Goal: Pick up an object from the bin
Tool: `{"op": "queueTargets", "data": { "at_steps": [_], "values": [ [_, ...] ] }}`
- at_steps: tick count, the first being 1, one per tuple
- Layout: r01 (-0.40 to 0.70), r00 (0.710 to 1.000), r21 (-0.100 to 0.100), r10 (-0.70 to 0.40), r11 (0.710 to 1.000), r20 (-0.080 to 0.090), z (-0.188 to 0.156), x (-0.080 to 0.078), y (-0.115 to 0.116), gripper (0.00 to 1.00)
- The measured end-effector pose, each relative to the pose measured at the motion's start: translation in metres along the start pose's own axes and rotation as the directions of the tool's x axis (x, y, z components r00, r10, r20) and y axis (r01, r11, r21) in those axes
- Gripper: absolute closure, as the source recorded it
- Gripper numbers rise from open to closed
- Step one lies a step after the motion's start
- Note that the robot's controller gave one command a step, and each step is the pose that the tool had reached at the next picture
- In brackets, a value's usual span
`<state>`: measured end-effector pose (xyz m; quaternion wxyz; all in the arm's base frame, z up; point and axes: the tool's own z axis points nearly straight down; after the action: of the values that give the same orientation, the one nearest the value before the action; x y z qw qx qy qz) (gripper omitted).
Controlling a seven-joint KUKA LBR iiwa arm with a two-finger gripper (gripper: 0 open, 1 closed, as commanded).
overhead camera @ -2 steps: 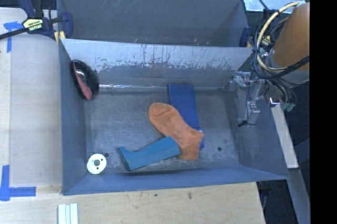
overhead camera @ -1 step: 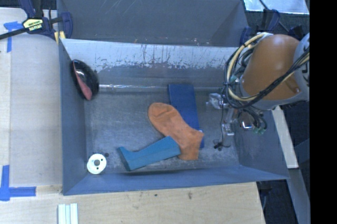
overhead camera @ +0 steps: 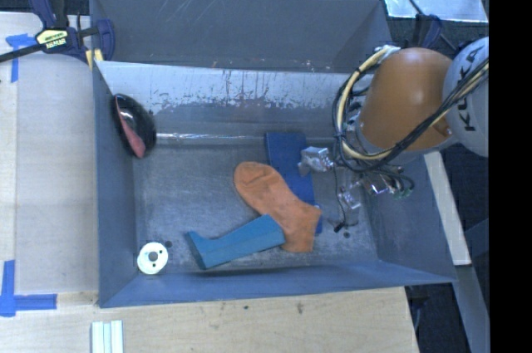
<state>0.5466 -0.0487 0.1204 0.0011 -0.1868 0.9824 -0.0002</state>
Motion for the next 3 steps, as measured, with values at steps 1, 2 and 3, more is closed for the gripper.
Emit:
{"op": "queueTargets", "data": {
  "at_steps": [1, 2, 3],
  "values": [
    [0.076, 0.997, -0.001, -0.076, 0.997, 0.000, 0.000, 0.004, 0.043, 0.00],
    [0.245, 0.970, 0.002, -0.245, 0.970, 0.003, 0.033, 0.004, 0.054, 0.00],
    [0.138, 0.990, -0.002, -0.138, 0.990, -0.016, 0.048, 0.010, 0.063, 1.00]
  ]
}}
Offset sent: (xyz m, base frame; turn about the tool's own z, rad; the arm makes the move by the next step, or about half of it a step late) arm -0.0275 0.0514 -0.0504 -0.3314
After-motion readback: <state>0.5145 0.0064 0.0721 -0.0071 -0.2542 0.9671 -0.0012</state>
